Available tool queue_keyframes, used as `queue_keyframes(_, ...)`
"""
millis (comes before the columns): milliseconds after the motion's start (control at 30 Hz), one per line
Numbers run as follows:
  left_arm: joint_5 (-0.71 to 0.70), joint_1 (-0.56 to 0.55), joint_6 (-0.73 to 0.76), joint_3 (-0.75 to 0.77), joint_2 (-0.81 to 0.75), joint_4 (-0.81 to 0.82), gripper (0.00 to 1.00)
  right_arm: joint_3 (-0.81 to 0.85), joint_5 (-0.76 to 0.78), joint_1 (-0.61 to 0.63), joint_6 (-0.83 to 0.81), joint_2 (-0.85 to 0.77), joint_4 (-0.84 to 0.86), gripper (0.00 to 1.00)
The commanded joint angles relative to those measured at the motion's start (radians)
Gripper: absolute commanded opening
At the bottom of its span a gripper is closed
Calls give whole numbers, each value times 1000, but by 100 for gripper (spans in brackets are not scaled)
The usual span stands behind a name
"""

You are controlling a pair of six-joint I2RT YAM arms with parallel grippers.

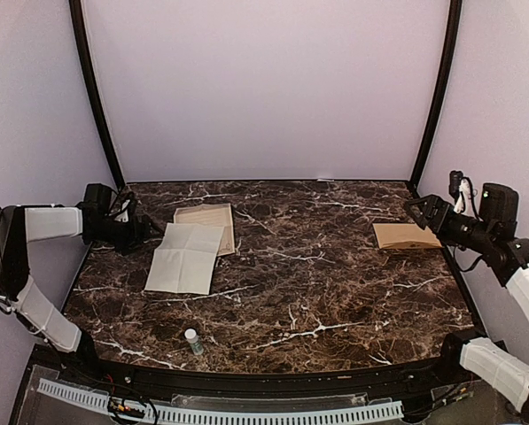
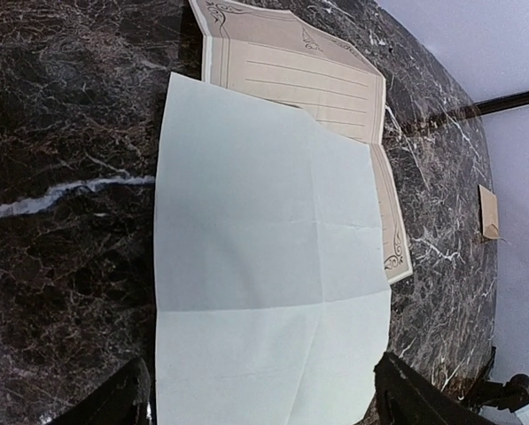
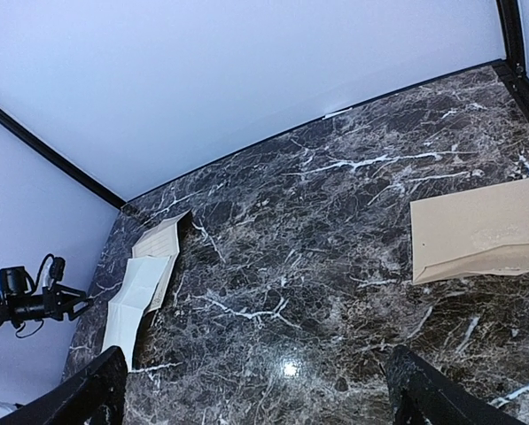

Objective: Place the letter into the envelope and seal it
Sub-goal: Pick up the letter from the center of the board.

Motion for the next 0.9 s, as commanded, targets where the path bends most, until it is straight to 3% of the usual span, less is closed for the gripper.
queue_keyframes(0,10,4,-10,-12,47,81,87,-22,-45,9,21,1,40,99)
queue_keyframes(567,73,4,-33,46,200,73,77,-38,1,40,35,12,42,99)
queue_keyframes(867,211,2,-56,47,244,90,59,-27,-6,58,27,33,49,99)
